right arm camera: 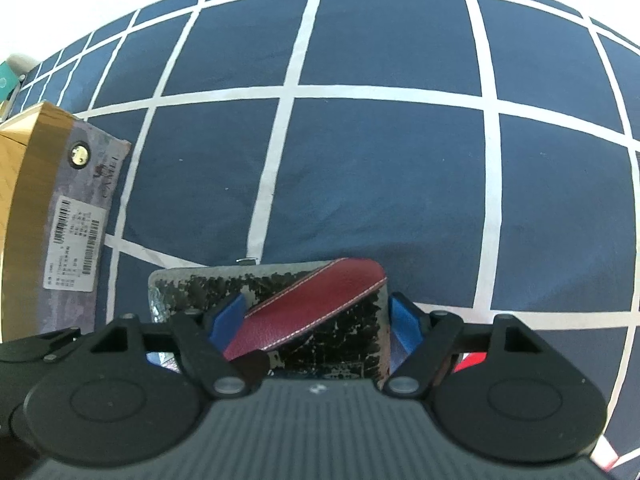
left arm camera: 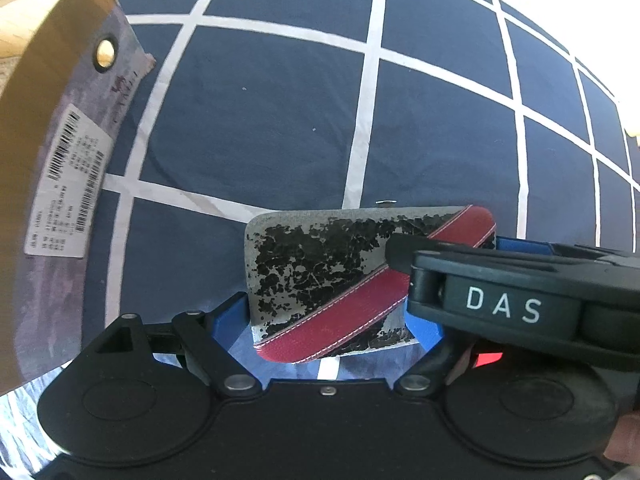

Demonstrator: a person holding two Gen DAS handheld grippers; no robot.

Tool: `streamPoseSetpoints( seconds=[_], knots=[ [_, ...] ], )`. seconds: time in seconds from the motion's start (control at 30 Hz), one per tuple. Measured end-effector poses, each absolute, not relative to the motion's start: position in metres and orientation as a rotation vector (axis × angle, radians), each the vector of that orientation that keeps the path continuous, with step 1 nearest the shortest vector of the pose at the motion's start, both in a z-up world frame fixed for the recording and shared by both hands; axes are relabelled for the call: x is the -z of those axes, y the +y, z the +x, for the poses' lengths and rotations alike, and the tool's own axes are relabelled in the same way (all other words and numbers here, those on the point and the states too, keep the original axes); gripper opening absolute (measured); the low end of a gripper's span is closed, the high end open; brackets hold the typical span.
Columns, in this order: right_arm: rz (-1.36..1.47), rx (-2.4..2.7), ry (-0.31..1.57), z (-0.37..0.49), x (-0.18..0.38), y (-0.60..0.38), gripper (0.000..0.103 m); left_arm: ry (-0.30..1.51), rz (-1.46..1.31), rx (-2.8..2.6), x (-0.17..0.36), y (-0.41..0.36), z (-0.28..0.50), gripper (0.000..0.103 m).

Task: Organize objects
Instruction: 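Grasp the black-and-red case with the right tool, then carry the black-and-red case with the right tool over the box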

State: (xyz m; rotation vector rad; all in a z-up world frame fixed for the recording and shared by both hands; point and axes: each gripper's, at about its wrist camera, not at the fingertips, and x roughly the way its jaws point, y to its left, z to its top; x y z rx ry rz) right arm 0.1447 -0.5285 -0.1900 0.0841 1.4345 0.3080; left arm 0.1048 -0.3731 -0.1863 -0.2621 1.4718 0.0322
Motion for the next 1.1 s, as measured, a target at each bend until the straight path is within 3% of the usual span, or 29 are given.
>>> streamPoseSetpoints(
  seconds=[1.1],
  knots=[
    [0.107, -0.262, 1.215, 0.029, 0.072, -0.475, 0.077, 1.254, -0.189, 0.036, 0.072, -0.315, -0.001, 0.082]
  ],
)
